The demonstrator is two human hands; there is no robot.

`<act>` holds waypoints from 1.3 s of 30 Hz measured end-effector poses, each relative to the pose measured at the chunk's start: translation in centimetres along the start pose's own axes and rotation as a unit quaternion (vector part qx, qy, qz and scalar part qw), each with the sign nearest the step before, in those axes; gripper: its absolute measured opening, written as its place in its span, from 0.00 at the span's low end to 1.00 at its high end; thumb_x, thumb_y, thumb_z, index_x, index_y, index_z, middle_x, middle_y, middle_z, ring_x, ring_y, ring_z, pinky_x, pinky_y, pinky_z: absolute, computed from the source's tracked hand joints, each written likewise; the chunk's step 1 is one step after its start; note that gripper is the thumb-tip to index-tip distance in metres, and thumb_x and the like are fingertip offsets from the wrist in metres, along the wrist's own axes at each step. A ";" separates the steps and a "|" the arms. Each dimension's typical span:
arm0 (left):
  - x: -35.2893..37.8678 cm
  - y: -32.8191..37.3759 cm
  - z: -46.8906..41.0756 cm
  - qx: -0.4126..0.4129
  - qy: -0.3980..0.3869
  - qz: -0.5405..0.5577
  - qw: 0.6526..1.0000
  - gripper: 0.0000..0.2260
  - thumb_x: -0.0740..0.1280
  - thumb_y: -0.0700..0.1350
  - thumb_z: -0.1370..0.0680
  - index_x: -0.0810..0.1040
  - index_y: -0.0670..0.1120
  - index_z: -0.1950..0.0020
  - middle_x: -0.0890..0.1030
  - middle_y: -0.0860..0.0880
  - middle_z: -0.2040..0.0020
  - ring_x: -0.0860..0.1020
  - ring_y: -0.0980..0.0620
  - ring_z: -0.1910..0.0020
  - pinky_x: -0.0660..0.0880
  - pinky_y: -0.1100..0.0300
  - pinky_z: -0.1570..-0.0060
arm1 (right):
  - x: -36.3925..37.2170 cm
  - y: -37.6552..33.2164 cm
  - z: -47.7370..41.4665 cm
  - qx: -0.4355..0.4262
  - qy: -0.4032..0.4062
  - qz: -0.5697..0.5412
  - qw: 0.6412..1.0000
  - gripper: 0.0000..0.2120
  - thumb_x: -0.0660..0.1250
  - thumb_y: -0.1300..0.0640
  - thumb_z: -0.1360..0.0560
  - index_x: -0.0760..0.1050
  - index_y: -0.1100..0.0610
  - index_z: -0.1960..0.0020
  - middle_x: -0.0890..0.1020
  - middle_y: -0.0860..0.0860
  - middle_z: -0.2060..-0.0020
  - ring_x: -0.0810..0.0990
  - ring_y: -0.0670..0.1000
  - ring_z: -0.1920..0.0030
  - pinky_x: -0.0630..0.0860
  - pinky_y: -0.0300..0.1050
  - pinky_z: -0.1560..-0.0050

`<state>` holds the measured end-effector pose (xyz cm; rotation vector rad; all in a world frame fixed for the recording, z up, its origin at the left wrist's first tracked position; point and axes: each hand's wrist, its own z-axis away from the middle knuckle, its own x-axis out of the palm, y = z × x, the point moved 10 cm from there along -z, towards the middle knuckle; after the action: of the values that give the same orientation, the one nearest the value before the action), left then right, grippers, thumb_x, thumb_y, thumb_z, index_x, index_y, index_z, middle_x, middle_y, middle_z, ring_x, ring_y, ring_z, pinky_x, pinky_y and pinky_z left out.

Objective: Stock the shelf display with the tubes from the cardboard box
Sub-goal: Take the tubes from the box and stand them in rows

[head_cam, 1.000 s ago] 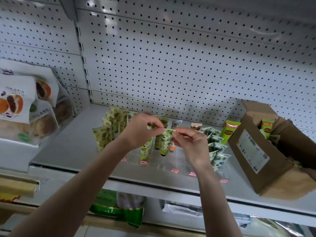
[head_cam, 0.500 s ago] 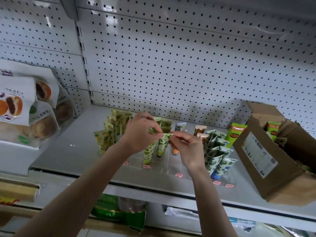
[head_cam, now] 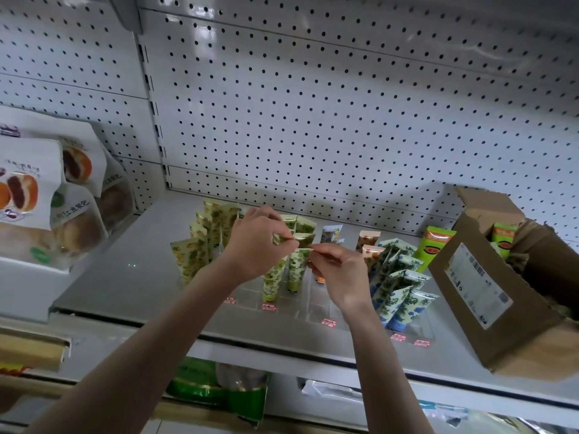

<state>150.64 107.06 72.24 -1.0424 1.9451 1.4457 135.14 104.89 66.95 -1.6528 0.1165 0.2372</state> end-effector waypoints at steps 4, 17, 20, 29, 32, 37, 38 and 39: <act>0.4 -0.1 0.0 -0.002 -0.010 -0.007 1.000 0.07 0.68 0.51 0.26 0.82 0.49 0.54 0.72 0.55 0.48 0.66 0.54 0.42 0.61 0.54 0.38 | -0.1 0.1 -0.1 0.001 0.003 0.003 1.000 0.08 0.67 0.67 0.26 0.82 0.59 0.50 0.82 0.48 0.67 0.79 0.50 0.65 0.78 0.45 0.57; 0.2 0.4 -0.3 0.005 0.004 0.016 1.000 0.06 0.68 0.51 0.26 0.83 0.51 0.55 0.76 0.53 0.49 0.69 0.53 0.44 0.63 0.50 0.37 | -1.0 0.1 -0.1 0.015 0.017 -0.045 0.999 0.06 0.68 0.65 0.26 0.81 0.58 0.51 0.83 0.53 0.63 0.82 0.53 0.61 0.80 0.45 0.55; -0.1 0.8 -0.4 0.024 0.025 0.053 0.998 0.04 0.68 0.51 0.27 0.81 0.53 0.58 0.78 0.54 0.54 0.73 0.52 0.47 0.67 0.46 0.40 | -1.7 -0.6 0.0 0.002 0.021 -0.055 0.998 0.05 0.68 0.64 0.26 0.80 0.56 0.53 0.83 0.54 0.63 0.82 0.52 0.63 0.80 0.47 0.55; 0.9 6.9 -1.2 0.079 0.015 0.156 0.985 0.05 0.68 0.44 0.25 0.82 0.47 0.50 0.79 0.56 0.55 0.75 0.63 0.54 0.69 0.74 0.55 | -9.1 -5.2 1.0 -0.059 0.079 -0.050 0.994 0.04 0.68 0.61 0.25 0.79 0.54 0.54 0.84 0.53 0.60 0.84 0.49 0.59 0.81 0.47 0.54; 1.9 9.5 -1.4 0.096 0.009 0.177 0.979 0.07 0.69 0.44 0.25 0.81 0.46 0.48 0.80 0.54 0.53 0.75 0.63 0.53 0.66 0.78 0.54 | -12.7 -6.4 1.3 -0.075 0.100 -0.049 0.991 0.04 0.68 0.61 0.25 0.79 0.54 0.54 0.84 0.54 0.59 0.84 0.52 0.57 0.81 0.46 0.55; 4.1 13.9 -1.7 0.129 -0.007 0.199 0.971 0.09 0.69 0.43 0.25 0.81 0.44 0.46 0.81 0.50 0.51 0.76 0.61 0.54 0.67 0.77 0.55 | -19.1 -7.6 1.9 -0.082 0.134 -0.056 0.986 0.03 0.68 0.61 0.26 0.79 0.54 0.54 0.83 0.55 0.59 0.82 0.52 0.58 0.79 0.45 0.55; 4.7 14.7 -1.7 0.129 -0.012 0.210 0.969 0.09 0.69 0.43 0.25 0.81 0.44 0.46 0.81 0.50 0.52 0.76 0.61 0.55 0.67 0.77 0.56 | -20.4 -7.7 2.0 -0.081 0.142 -0.052 0.985 0.03 0.68 0.62 0.26 0.79 0.55 0.54 0.83 0.56 0.58 0.82 0.51 0.59 0.79 0.45 0.54; 5.4 15.5 -1.8 0.129 -0.016 0.222 0.966 0.09 0.69 0.43 0.25 0.81 0.43 0.47 0.81 0.49 0.52 0.77 0.59 0.55 0.68 0.76 0.57 | -21.8 -7.7 2.1 -0.079 0.150 -0.047 0.984 0.03 0.68 0.62 0.26 0.79 0.56 0.53 0.83 0.57 0.58 0.82 0.50 0.60 0.79 0.43 0.55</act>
<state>135.04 106.03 77.53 -0.4813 2.3668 1.3611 115.44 106.28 79.10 -1.8402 0.2526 -0.0784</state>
